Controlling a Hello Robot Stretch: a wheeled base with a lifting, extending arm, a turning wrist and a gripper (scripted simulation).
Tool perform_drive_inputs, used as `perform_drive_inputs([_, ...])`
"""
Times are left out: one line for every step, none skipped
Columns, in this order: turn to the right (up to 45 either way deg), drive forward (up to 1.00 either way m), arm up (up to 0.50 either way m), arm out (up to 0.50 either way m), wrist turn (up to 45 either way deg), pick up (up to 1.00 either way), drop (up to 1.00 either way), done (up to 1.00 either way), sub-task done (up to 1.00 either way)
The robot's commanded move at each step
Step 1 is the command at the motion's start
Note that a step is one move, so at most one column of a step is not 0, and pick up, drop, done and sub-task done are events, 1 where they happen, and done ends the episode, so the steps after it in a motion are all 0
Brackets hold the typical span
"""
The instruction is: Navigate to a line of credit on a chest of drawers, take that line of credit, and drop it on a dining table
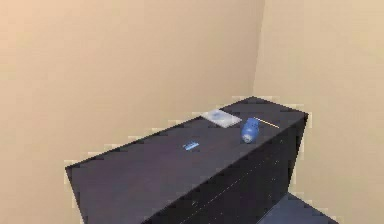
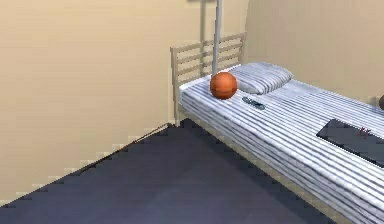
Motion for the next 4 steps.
perform_drive_inputs([12.0, 0.00, 0.00, 0.00, 0.0, 0.00, 0.00, 0.00, 0.00])
perform_drive_inputs([0.0, 0.40, 0.00, 0.00, 0.0, 0.00, 0.00, 0.00, 0.00])
perform_drive_inputs([-45.0, 0.00, 0.00, 0.00, 0.0, 0.00, 0.00, 0.00, 0.00])
perform_drive_inputs([-45.0, 0.00, 0.00, 0.00, 0.0, 0.00, 0.00, 0.00, 0.00])
